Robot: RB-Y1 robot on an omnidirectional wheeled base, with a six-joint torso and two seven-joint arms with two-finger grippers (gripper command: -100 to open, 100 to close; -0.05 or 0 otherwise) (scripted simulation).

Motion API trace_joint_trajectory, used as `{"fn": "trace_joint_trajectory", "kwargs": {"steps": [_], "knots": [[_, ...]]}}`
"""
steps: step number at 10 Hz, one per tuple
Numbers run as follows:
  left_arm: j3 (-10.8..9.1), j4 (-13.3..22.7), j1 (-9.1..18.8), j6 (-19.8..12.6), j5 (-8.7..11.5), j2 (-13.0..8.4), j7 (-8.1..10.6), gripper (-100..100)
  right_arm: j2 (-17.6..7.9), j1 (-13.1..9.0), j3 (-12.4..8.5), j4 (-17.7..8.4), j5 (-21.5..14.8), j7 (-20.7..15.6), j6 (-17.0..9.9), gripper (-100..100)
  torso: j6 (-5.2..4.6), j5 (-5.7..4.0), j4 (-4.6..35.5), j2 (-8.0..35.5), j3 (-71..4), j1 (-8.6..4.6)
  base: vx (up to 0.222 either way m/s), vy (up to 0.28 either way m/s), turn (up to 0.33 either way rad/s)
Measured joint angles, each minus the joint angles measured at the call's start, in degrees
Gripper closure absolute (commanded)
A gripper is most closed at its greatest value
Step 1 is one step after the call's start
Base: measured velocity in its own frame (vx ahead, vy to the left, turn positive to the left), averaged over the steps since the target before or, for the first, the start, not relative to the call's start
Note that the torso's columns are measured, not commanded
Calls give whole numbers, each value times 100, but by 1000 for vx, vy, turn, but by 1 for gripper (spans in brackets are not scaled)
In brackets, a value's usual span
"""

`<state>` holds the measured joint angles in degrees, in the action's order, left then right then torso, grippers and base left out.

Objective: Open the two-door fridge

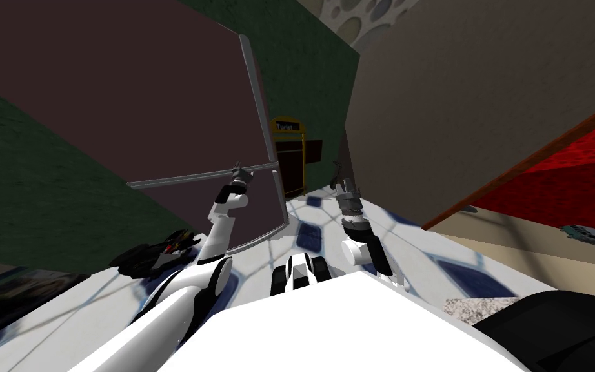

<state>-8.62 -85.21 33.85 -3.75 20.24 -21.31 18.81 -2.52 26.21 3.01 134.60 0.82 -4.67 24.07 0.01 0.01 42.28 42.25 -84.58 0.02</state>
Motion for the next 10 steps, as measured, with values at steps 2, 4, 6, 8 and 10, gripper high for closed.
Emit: {"fn": "trace_joint_trajectory", "kwargs": {"steps": [2,4,6,8,10], "knots": [[-95,305,336,-223,20,-22,95,-100,0,0,0,0,0,0,0,0,-1,-1,1,6,3,-5,22,-66,-1],[-206,544,650,-480,36,-54,191,-100,0,0,0,0,0,0,0,0,0,-1,1,2,1,-1,30,-60,0],[-271,893,965,-630,62,-99,280,-100,0,0,0,0,0,0,0,0,-1,-1,0,0,0,-3,33,-59,1],[-363,1248,1290,-814,68,-129,365,-100,0,0,0,0,0,0,0,0,-1,-1,2,6,3,-4,19,-58,1],[-454,1541,1574,-1009,65,-149,439,-100,0,0,0,0,0,0,0,0,-1,-2,2,5,3,-7,22,-65,2]]}}
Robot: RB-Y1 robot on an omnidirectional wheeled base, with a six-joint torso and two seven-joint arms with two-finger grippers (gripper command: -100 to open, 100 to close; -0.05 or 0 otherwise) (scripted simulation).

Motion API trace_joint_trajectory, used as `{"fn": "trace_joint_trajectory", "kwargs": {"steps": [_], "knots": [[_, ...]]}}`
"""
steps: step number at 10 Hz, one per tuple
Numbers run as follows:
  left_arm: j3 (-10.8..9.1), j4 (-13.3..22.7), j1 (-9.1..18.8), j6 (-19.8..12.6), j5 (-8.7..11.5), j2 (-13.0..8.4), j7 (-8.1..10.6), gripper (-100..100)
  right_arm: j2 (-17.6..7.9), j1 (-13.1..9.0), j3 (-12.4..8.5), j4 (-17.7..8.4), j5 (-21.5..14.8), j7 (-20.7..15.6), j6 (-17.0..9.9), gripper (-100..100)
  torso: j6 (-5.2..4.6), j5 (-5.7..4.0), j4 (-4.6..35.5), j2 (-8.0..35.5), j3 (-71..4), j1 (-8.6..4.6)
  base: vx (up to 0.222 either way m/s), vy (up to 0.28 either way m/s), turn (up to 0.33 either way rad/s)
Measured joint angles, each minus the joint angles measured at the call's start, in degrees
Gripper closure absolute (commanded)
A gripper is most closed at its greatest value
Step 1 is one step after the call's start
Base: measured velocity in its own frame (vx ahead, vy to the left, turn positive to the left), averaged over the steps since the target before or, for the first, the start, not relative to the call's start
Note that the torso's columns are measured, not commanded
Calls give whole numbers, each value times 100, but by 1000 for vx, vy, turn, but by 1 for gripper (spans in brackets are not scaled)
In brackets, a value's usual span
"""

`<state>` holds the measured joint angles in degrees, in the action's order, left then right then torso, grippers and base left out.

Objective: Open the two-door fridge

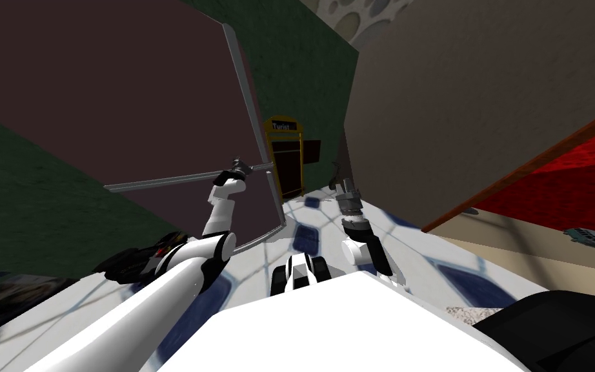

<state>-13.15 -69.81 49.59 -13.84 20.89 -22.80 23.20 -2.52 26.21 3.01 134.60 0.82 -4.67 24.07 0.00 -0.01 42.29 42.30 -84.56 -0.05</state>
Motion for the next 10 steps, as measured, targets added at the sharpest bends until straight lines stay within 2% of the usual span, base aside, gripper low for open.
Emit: {"fn": "trace_joint_trajectory", "kwargs": {"steps": [10], "knots": [[-400,1274,1049,-768,-69,-24,284,-100,0,0,0,0,0,0,0,0,0,0,-1,-2,-1,2,25,-48,3]]}}
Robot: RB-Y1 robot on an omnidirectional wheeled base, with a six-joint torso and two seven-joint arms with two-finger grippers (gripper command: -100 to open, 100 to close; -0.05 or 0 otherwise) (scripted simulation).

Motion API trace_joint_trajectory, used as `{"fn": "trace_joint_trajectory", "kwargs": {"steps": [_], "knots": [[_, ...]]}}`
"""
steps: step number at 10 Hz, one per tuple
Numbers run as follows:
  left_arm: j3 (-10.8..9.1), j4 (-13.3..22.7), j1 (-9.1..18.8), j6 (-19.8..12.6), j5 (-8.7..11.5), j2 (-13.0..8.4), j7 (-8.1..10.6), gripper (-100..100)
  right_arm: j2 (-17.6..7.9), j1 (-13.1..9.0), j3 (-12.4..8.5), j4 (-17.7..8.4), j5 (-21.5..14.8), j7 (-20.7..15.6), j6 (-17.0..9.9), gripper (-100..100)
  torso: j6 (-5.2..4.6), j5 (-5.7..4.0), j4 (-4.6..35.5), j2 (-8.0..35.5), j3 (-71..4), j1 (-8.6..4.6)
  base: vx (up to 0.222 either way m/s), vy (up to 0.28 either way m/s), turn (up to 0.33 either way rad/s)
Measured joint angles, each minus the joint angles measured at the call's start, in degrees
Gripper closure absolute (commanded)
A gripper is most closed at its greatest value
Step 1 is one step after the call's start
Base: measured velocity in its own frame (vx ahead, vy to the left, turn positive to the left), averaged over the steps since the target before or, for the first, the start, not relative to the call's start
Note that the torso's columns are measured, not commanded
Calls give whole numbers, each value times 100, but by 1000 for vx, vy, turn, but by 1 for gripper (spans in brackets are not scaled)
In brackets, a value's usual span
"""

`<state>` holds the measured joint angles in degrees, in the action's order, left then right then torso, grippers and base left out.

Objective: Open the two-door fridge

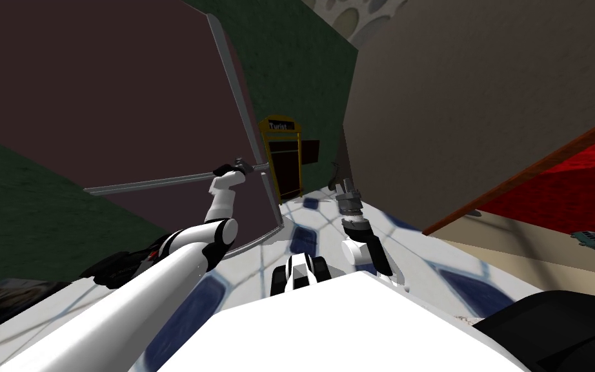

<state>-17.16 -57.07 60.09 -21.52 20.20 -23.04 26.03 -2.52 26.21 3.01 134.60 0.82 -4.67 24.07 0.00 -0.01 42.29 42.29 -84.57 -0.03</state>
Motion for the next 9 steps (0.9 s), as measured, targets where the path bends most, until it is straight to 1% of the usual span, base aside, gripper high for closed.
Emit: {"fn": "trace_joint_trajectory", "kwargs": {"steps": [1,2,3,4,7,9], "knots": [[-27,83,67,-60,-12,1,20,-100,0,0,0,0,0,0,0,0,0,1,0,0,0,3,22,-46,3],[-57,262,193,-111,2,-16,33,-100,0,0,0,0,0,0,0,0,0,1,0,-1,-1,3,23,-58,6],[-114,467,355,-191,-25,-12,61,-100,0,0,0,0,0,0,0,0,0,0,-1,-1,-1,-1,32,-70,5],[-185,602,480,-315,-75,4,104,-100,0,0,0,0,0,0,0,0,0,-1,-1,-3,-2,-3,47,-87,5],[-326,1059,830,-569,-113,-12,172,-100,0,0,0,0,0,0,0,0,1,3,1,3,2,10,30,-64,4],[-404,1281,1018,-700,-140,-30,203,-100,0,0,0,0,0,0,0,0,1,4,1,5,3,11,14,-33,3]]}}
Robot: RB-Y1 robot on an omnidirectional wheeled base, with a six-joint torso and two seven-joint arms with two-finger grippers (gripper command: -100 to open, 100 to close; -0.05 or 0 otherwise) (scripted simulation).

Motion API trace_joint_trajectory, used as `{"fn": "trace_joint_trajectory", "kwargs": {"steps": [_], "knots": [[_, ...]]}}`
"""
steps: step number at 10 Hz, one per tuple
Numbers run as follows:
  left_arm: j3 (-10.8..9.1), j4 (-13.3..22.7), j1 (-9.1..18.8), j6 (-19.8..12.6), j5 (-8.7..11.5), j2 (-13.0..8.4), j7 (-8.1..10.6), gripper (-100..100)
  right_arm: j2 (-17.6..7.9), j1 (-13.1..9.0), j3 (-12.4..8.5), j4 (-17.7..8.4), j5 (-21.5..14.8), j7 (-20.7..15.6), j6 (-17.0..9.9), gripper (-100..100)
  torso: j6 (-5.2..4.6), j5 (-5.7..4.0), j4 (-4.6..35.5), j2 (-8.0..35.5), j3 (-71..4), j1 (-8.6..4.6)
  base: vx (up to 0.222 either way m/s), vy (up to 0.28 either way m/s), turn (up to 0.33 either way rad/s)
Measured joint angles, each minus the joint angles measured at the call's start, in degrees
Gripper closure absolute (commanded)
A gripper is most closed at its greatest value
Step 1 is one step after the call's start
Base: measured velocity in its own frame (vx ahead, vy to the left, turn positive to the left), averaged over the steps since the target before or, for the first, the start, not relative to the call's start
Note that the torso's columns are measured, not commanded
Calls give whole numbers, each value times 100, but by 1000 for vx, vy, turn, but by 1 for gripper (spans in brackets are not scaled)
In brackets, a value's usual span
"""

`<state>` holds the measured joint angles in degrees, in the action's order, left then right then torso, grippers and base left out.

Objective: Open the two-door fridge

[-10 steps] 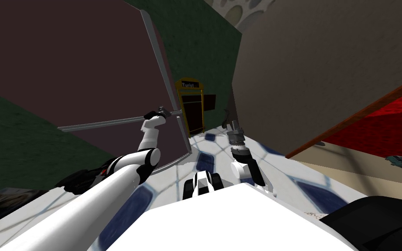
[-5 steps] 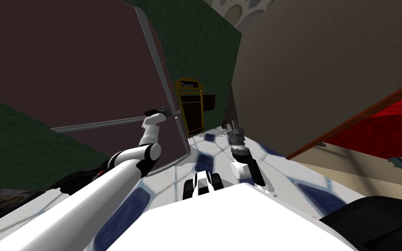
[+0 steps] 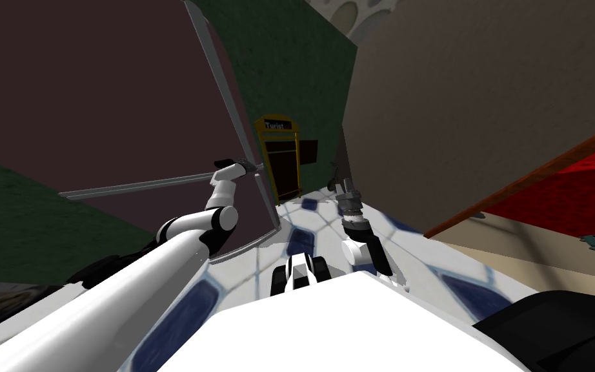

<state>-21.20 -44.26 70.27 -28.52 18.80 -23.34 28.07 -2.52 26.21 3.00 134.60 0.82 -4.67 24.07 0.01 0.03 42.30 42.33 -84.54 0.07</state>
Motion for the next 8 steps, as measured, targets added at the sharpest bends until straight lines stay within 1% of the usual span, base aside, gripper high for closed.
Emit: {"fn": "trace_joint_trajectory", "kwargs": {"steps": [2,3,4,5,6,7,8], "knots": [[-8,22,47,-41,-22,-22,14,-100,-1,1,0,0,0,0,0,0,0,0,-6,-26,-15,3,81,3,-12],[-8,22,54,-49,-25,-26,17,100,-1,1,-1,0,0,0,0,0,-1,0,-8,-14,-11,-1,10,2,15],[-13,15,59,-42,-26,-37,17,100,-1,0,-1,0,0,0,0,0,-9,-2,-6,2,1,-9,-78,92,-31],[10,0,83,-57,28,-12,-10,100,-1,-1,-1,0,0,0,0,0,-22,-2,1,25,13,2,-244,197,-107],[52,-18,135,-82,128,31,-65,100,-2,-4,-2,-1,0,0,-1,0,-28,2,4,58,34,8,-292,184,-104],[79,-99,93,-145,178,91,-95,100,-2,-4,-2,-1,0,0,-1,0,-5,-2,16,53,35,-7,-337,187,-66],[104,-294,0,-224,168,218,-77,100,-2,-5,-2,-2,0,0,-1,0,-1,-5,19,51,34,-11,-225,154,-68]]}}
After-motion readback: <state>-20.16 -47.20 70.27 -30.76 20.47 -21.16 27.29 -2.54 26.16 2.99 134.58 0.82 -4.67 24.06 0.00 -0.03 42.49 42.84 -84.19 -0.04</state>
